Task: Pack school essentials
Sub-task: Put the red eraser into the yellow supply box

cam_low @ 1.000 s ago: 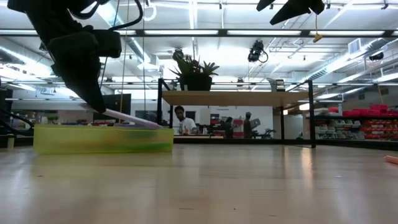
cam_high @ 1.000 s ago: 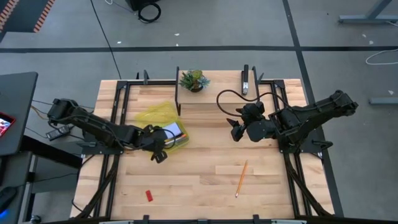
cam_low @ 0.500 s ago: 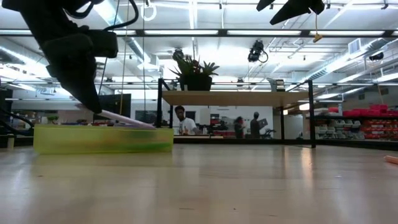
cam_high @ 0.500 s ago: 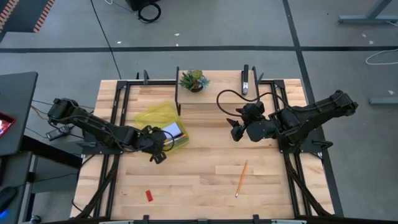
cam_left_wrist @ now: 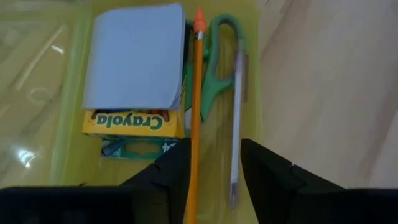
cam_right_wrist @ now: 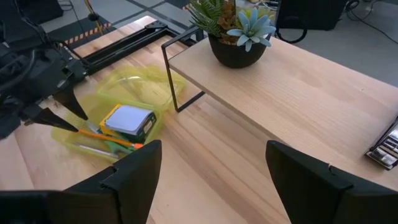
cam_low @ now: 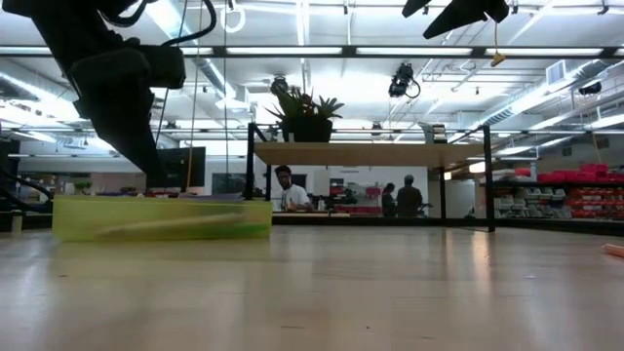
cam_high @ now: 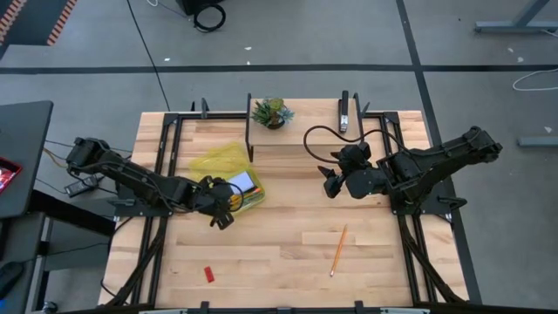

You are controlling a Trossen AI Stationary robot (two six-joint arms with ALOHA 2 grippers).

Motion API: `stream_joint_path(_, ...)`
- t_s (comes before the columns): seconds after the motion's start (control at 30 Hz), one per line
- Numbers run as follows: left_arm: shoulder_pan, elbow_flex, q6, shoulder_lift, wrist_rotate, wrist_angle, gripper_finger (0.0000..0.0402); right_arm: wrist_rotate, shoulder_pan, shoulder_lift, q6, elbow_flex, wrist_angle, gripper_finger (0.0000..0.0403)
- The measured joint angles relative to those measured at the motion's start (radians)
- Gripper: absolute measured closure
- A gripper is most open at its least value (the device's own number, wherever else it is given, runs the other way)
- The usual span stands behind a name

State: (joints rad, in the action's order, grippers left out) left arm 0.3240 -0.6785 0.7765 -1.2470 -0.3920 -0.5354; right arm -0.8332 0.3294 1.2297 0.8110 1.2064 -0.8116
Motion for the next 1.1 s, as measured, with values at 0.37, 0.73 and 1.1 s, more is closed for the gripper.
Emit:
stream_joint_path(0.37,0.001,-0.001,-0.142,0.222,-0.01,0.003,0.0291,0.117,0.0,-0.016,-0.048,0.0,-0.003,0.011)
stream_joint_path(0.73,0.026,-0.001,-0.589,0.393,-0.005,0.397,0.0335,0.113,-0.012,-0.088,0.005,-0.074,0.018,0.011)
stream_joint_path(1.1,0.027,-0.001,-0.631,0.389,-0.005,0.411,0.0329,0.053,0.014,-0.082,0.12,-0.149,0.054,0.011)
